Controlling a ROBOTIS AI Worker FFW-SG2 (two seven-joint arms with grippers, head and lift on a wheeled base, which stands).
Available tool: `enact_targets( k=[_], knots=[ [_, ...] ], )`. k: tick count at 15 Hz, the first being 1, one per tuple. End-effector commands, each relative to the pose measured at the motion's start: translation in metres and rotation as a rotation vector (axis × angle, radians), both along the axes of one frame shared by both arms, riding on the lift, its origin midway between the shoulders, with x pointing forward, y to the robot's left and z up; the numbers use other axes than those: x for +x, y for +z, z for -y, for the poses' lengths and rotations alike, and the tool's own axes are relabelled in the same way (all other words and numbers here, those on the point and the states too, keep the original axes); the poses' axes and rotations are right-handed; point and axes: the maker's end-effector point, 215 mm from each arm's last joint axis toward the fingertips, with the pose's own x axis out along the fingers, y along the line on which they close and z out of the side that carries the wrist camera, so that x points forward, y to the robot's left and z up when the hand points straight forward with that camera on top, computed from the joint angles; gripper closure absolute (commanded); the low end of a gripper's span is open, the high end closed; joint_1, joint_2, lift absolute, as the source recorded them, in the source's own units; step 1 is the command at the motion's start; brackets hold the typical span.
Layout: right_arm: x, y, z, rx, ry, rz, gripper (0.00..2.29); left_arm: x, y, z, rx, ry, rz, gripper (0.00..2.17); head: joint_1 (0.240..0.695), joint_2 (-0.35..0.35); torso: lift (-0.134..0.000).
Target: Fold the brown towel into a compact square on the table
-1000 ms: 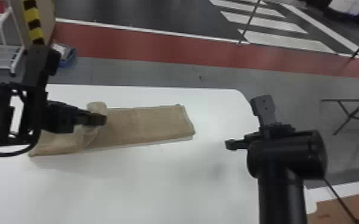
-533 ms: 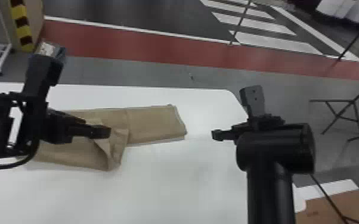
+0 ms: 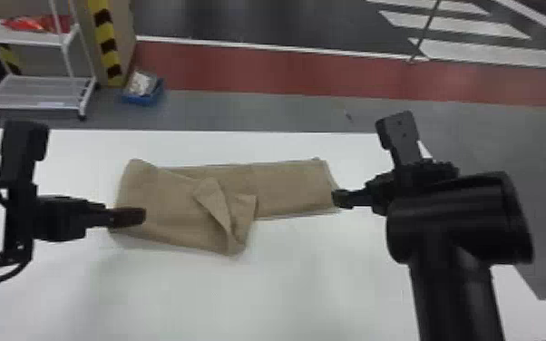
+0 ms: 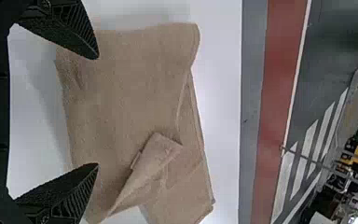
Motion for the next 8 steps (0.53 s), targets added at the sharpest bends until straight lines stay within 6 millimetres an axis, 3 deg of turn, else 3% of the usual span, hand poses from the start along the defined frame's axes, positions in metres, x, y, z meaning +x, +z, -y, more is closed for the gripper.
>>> enact_targets(
  k=[1,5,8],
  knots=[
    [0.0,-0.002,-0.051,-0.001,0.089,-0.018,0.08,-0.007,-0.004,-0.045,-0.007,0.07,0.008,0.07,0.695,-0.092,-0.128],
    [0.01,-0.014,-0.099,-0.011,0.182,-0.053,0.09,-0.018,-0.006,-0.078,-0.04,0.134,0.005,0.07,0.695,0.029,-0.128],
    [0.013,-0.034,-0.141,0.076,0.252,-0.104,0.09,-0.026,-0.011,-0.079,-0.044,0.138,-0.006,0.07,0.695,0.098,-0.128]
  ],
)
